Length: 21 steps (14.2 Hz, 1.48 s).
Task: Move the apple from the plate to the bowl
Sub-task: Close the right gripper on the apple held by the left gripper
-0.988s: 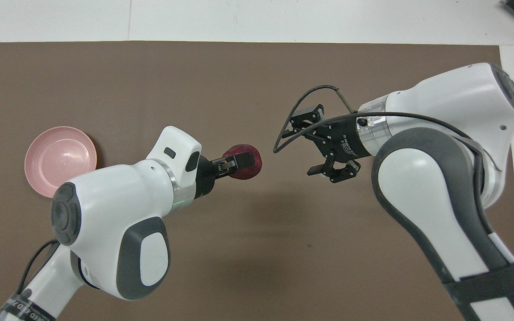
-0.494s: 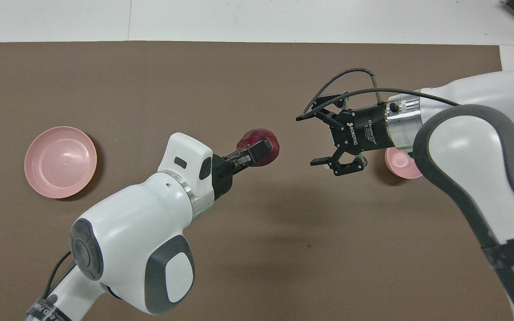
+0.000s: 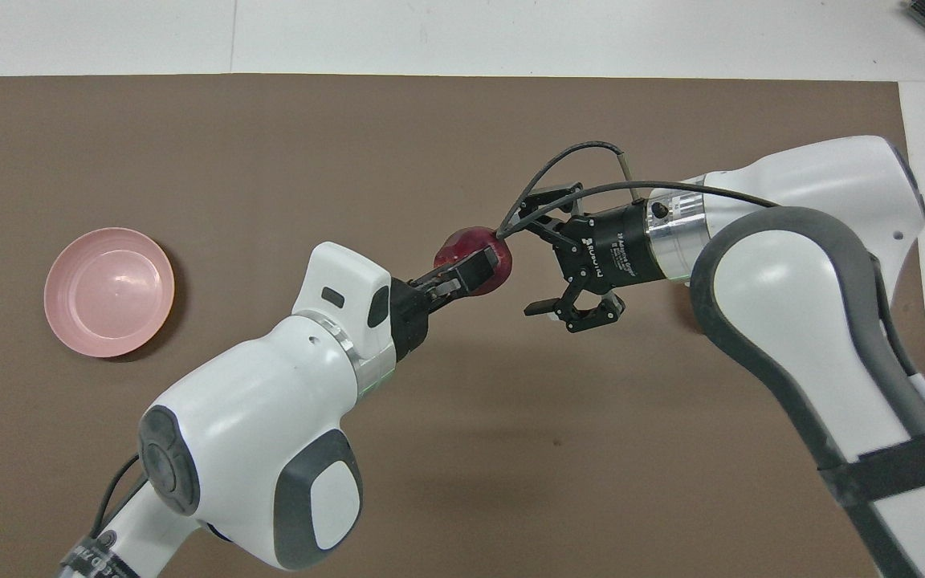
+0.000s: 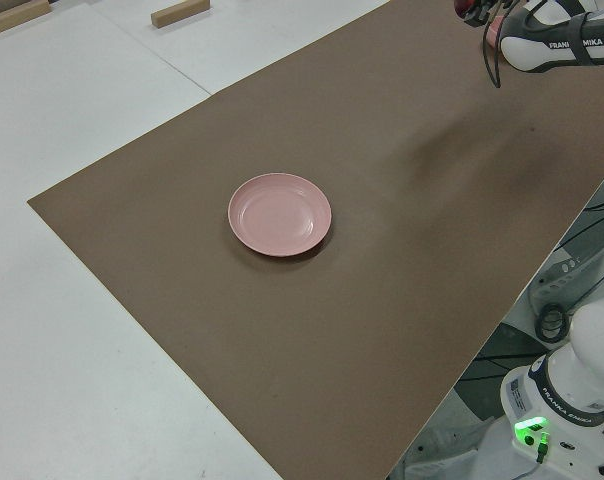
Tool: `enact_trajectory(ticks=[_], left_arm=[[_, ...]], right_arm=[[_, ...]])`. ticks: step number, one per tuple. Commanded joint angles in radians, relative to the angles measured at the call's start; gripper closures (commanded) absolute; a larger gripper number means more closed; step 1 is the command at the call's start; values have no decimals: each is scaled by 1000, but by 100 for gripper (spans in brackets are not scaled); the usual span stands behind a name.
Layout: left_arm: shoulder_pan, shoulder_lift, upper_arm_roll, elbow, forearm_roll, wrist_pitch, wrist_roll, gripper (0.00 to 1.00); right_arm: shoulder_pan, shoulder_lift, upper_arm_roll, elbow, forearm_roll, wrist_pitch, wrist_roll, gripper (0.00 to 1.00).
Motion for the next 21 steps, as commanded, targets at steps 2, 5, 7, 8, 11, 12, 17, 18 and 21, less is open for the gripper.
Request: enact_trajectory(ticks=[2,5,7,8,11,12,17,18,21], left_arm=[[-31,9,14,17,-16,14,-29,92],[-32,9,13,17,-16,14,-34,92],[-32,7,13,17,-16,14,-36,92],[-32,9,11,19,-16,14,-36,92],[-32,9,13,17,-16,15,-37,92],[-32,9,13,17,-16,15,-37,92],[-31,7,11,17,-16,12,-37,91],[-31,9,13,17,-16,11,-42,88],[-31,7,13,17,-16,6,-49,86]], right_arm=[[6,18,1,25,7,58,18,0],[9,25,3,39,25,93,28,0],[38,39,3,39,27,104,32,0],[55,50,3,38,25,125,32,0],[70,53,1,38,24,135,32,0],[70,57,3,38,25,136,32,0],[82,64,3,38,25,141,31,36],[84,64,3,38,27,142,29,66],[78,64,3,38,43,130,20,100]])
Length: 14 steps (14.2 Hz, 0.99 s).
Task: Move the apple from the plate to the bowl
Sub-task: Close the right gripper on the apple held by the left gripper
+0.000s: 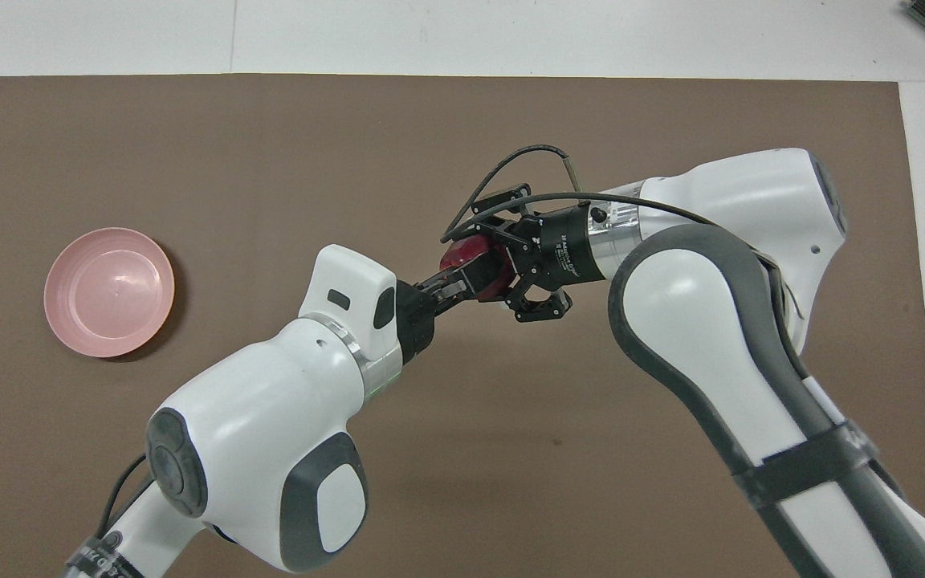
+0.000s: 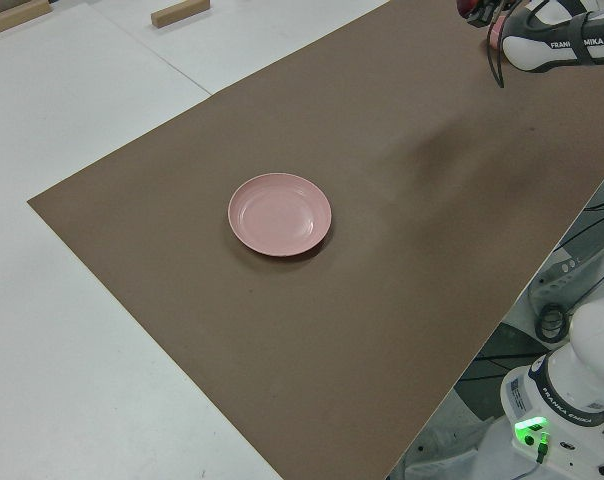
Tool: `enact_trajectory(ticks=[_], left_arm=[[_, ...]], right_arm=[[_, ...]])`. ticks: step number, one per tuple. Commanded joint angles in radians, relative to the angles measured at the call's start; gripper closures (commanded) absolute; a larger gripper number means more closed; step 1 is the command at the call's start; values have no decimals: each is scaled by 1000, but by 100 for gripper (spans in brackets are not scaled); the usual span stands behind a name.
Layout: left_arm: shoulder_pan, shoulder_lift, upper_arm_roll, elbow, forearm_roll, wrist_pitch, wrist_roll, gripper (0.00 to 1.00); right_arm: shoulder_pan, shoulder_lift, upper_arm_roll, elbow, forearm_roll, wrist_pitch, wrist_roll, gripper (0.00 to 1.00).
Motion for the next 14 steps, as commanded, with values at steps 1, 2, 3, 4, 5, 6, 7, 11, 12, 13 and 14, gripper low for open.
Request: enact_trajectory(ticks=[1,2,3,4,5,6,7,11,12,13,14], left_arm=[[-21,5,10,14,-16,3,-19,84],[-21,5,11,14,-16,3,-18,75],[-21,5,11,14,-16,3,-18,49],[-21,5,11,14,-16,1,-30,14],[-19,5,11,14,-16,-15,-35,0],[-15,5,13,17,-13,-46,-35,0],[-8,5,13,20,-13,-64,-35,0],[16,5,16,19,-13,-92,-30,0],[33,5,16,20,-13,-139,-27,0],[44,2,16,20,-10,-181,-22,0],[56,0,16,20,-4,-224,-19,0]], right_arm=[[-10,12,1,18,34,2,0,100],[-10,12,1,18,34,0,-5,100],[-12,12,-1,18,34,0,-7,100],[-12,12,-1,18,33,0,-7,100],[-12,12,-1,18,31,0,-7,100],[-12,12,-1,20,28,0,-7,100],[-12,12,-1,23,25,0,-7,100],[-13,12,-1,23,20,-3,-20,100],[-16,12,-2,23,19,-6,-20,100],[-18,10,-2,23,17,-9,-22,100],[-19,10,-4,23,14,-9,-22,100]])
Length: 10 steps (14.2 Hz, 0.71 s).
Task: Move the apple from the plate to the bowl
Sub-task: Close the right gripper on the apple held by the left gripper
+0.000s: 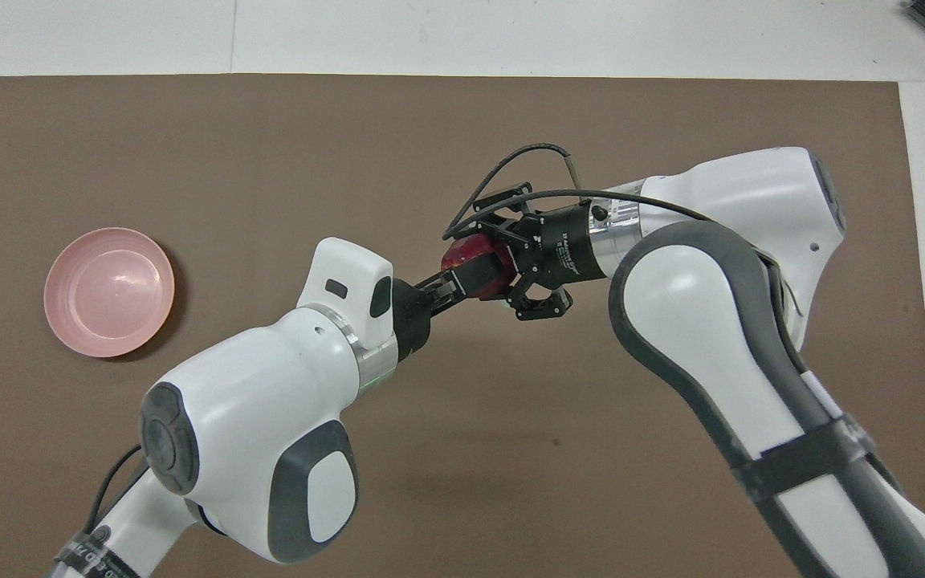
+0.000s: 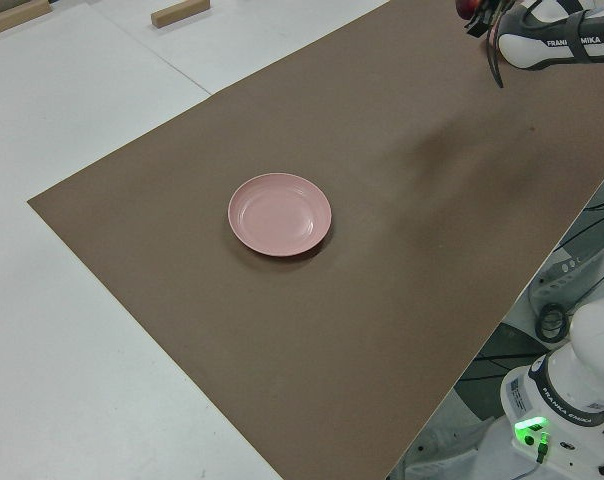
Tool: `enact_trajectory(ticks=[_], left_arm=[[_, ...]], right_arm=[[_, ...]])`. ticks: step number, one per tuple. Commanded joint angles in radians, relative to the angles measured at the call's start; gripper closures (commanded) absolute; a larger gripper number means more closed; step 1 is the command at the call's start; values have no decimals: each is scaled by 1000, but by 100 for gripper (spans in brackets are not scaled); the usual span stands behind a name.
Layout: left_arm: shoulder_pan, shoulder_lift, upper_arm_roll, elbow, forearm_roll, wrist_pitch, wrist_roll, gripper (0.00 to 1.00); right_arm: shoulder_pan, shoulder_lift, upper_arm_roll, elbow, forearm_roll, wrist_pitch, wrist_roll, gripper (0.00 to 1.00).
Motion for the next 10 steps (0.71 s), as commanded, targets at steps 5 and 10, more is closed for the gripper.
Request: enact_trajectory(ticks=[5,10], left_arm=[[64,-5,10,1,12,-199,15,0],[93,-1,13,8,49,-218,18,0]], right_arm=[[-41,-18,-12,22,-99,-63,-28,100],[-82,-38,-14,38,-181,-115,-71,100]])
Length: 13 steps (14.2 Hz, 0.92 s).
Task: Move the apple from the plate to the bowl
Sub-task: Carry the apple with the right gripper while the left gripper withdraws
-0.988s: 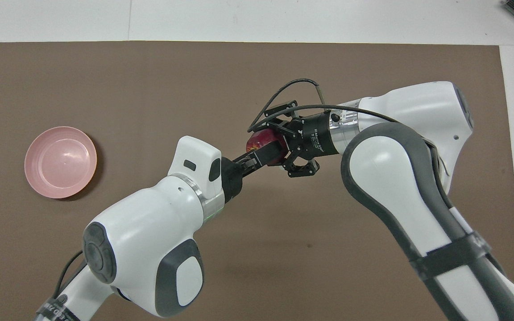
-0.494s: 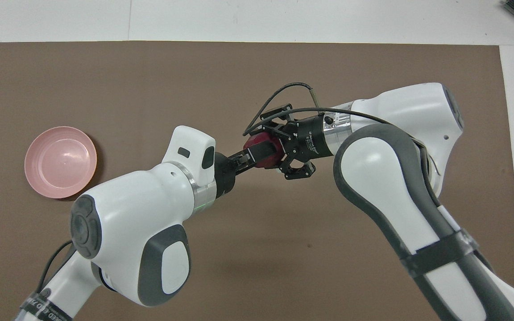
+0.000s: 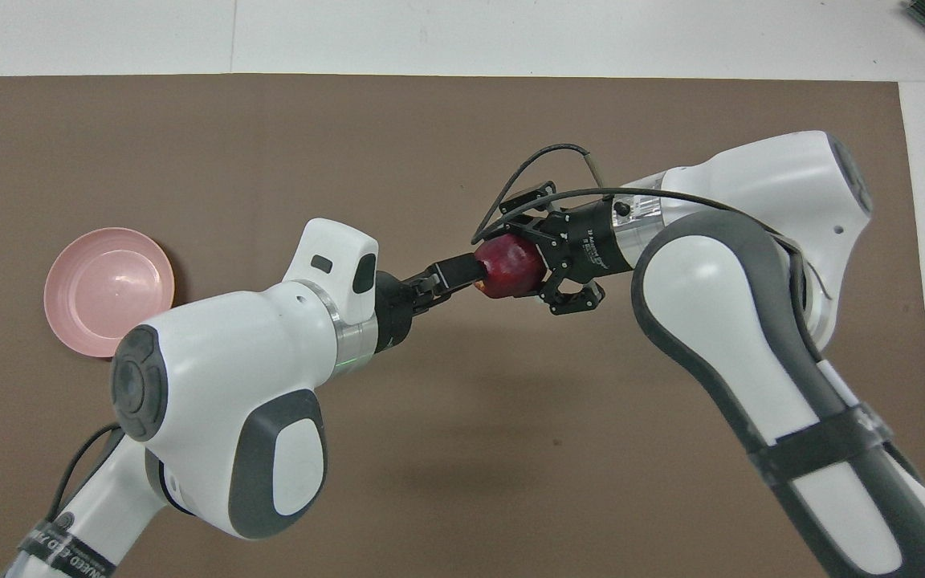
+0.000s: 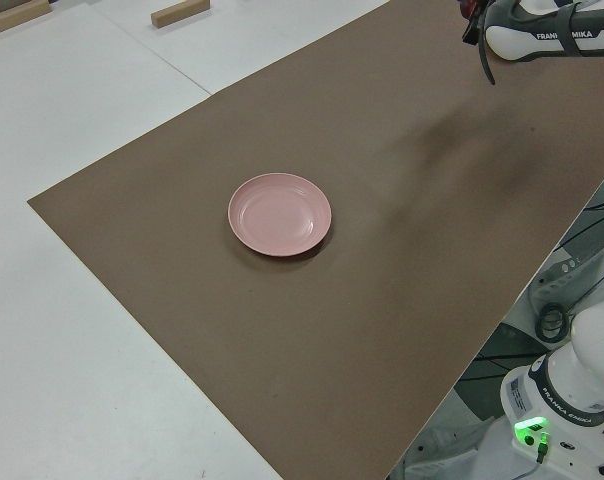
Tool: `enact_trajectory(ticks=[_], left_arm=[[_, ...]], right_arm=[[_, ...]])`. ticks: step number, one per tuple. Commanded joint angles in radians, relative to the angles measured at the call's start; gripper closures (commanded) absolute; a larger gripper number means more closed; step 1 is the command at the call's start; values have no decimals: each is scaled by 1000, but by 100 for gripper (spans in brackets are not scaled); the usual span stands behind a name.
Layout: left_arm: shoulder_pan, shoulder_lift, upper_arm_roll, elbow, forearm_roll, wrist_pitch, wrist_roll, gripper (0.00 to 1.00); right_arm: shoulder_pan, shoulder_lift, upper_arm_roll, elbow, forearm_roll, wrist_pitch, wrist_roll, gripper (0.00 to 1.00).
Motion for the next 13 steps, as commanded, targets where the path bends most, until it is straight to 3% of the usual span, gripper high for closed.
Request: enact_trajectory(ticks=[1,7,10,13], left_arm=[[46,-3,0,-13,60,-64,16,0],[228,-12,1,-13,157,-305,251,0],[316,-11,0,-7,424,-346,257,0],[434,-6,0,-6,491,-363,446,0]], right_arm=[[-29,-36,2,14,-87,-47,-35,100],[-91,-53,1,5,-328,-145,-293,100],[-118,-64,1,-16,-429,-159,-432,100],[-159,-74,1,-44,-521,-150,-581,100]])
